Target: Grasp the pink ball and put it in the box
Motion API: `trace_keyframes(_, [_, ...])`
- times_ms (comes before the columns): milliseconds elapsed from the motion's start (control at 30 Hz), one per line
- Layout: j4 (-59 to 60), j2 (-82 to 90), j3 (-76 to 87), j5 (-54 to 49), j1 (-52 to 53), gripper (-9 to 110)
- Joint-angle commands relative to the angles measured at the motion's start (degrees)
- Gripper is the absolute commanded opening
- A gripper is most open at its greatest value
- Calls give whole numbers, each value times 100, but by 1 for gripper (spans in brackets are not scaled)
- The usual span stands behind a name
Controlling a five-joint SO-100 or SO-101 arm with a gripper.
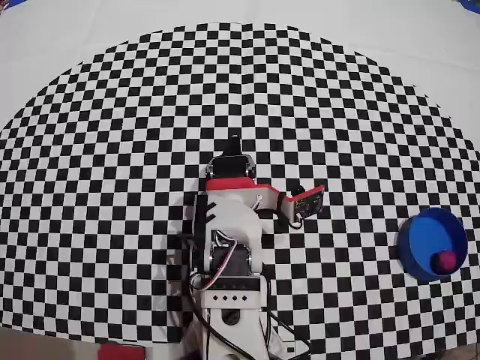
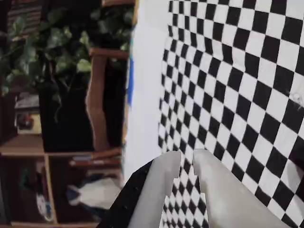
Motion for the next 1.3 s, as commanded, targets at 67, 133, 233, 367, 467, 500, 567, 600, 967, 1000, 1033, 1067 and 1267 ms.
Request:
trace_keyframes(67, [439,97,44,264,-360,0])
trace_keyframes(133, [642,97,44,290,-369,0])
trace_keyframes(233, [958,97,44,290,-316,0])
trace_keyframes(367, [1274,97,44,290,-255,0])
trace_keyframes(467, [1477,97,44,290,-246,0])
trace_keyframes(500, [1564,97,44,290,-246,0])
trace_keyframes(567, [1749,97,44,290,-237,0])
trace_keyframes(600, [1837,97,44,290,-237,0])
trace_keyframes(967, [1978,97,44,281,-237,0])
trace_keyframes(1000, [1986,97,44,272,-237,1])
trace_keyframes(1033, [1986,97,44,264,-246,0])
trace_keyframes(1067, [1986,97,44,255,-246,0])
trace_keyframes(1267, [1986,97,44,255,-255,0])
